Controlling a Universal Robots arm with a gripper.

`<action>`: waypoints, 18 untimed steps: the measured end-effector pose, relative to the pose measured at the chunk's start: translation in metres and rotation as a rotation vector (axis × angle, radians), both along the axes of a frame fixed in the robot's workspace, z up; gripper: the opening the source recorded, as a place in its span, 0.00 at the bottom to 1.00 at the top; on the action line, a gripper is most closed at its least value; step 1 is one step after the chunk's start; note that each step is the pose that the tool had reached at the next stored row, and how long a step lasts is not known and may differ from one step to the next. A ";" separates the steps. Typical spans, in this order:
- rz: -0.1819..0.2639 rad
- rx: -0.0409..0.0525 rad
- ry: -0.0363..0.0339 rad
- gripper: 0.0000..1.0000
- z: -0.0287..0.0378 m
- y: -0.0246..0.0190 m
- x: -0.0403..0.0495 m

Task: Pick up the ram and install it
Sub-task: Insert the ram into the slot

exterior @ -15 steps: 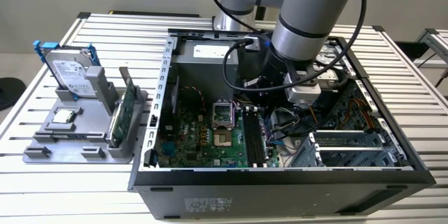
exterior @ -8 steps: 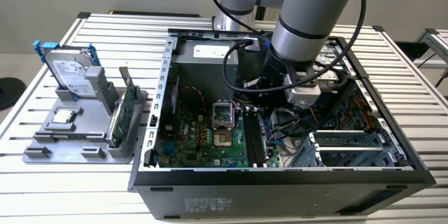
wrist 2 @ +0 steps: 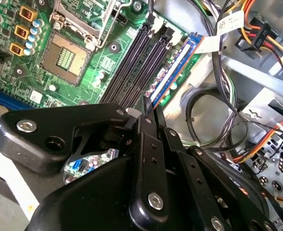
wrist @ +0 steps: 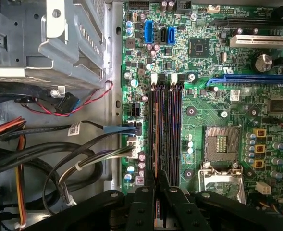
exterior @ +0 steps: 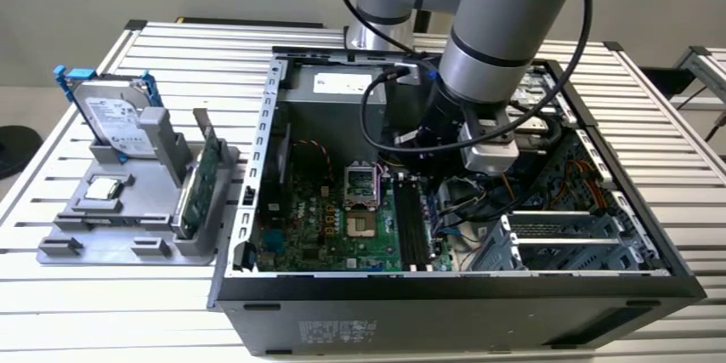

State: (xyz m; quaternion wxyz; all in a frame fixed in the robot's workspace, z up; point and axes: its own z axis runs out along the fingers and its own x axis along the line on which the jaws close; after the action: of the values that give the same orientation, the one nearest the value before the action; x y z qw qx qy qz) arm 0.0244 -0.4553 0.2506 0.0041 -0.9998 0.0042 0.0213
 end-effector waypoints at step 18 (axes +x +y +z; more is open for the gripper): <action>0.000 -0.0005 0.0001 0.00 -0.0105 -0.0052 -0.0007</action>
State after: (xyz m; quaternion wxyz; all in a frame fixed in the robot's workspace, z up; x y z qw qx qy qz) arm 0.0238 -0.4604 0.2401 0.0039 -0.9998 0.0042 0.0214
